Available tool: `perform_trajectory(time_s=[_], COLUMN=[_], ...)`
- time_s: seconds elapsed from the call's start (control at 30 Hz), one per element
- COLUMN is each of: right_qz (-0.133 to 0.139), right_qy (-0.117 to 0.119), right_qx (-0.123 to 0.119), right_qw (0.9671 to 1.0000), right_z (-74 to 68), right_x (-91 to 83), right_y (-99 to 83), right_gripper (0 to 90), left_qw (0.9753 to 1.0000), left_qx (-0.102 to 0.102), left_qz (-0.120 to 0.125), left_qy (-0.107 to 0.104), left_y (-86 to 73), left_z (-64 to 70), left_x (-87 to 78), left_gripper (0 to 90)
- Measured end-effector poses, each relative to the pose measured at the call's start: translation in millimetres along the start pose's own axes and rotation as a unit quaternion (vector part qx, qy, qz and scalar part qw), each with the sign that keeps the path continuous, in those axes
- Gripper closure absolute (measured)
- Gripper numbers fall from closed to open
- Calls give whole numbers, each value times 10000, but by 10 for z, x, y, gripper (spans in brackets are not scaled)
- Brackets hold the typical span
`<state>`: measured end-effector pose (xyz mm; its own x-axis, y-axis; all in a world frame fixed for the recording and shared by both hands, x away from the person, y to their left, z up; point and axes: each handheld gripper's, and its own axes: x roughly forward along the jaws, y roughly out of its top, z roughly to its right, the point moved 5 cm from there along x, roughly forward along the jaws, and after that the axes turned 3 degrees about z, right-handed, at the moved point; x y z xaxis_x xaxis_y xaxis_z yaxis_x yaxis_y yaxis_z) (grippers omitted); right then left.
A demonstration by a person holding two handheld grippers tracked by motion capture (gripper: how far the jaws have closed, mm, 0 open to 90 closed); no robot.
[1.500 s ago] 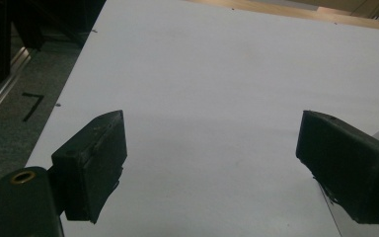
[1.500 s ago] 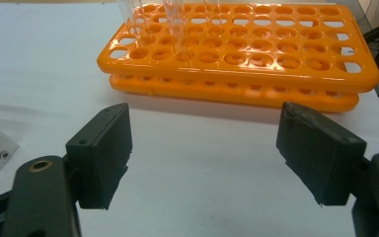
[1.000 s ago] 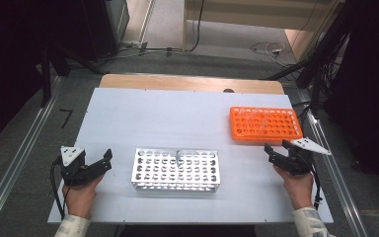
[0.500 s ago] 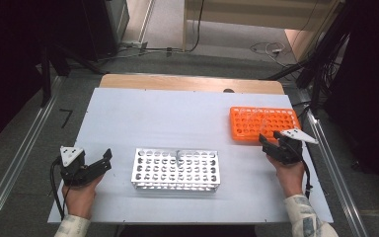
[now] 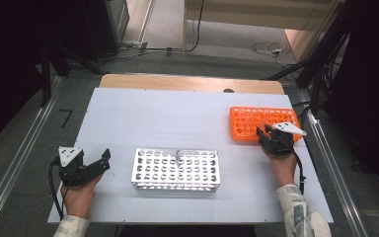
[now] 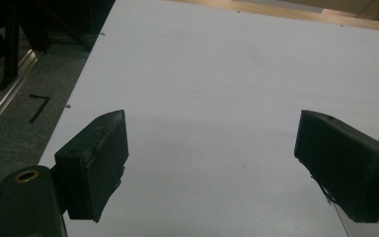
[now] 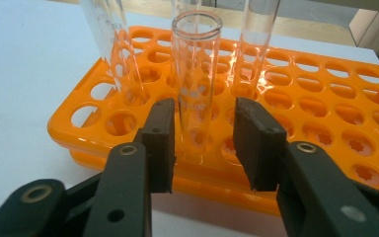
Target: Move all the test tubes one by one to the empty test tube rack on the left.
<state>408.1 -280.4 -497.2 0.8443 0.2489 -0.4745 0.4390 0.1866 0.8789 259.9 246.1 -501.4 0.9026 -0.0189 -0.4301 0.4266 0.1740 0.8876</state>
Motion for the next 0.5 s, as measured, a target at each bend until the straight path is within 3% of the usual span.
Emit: perform_trajectory(time_s=[0.1,0.17,0.33,0.5], right_qz=[4,-6,190,387], right_qy=[-3,-24,-21,61], right_qx=[-32,-64,-121,-21], right_qw=[10000,10000,9997,9992], right_z=[-8,-15,-23,-37], right_x=[21,35,-32,-168], right_y=[0,-1,82,229], right_gripper=[633,715,729,729], left_qw=[10000,10000,10000,10000], left_qx=[9,19,-8,6], left_qz=[0,0,22,60], left_qy=[-10,-14,-14,-35], left_y=[1,3,11,21], left_z=[8,10,6,20], left_x=[2,-2,-19,-32], left_gripper=[131,131,132,133])
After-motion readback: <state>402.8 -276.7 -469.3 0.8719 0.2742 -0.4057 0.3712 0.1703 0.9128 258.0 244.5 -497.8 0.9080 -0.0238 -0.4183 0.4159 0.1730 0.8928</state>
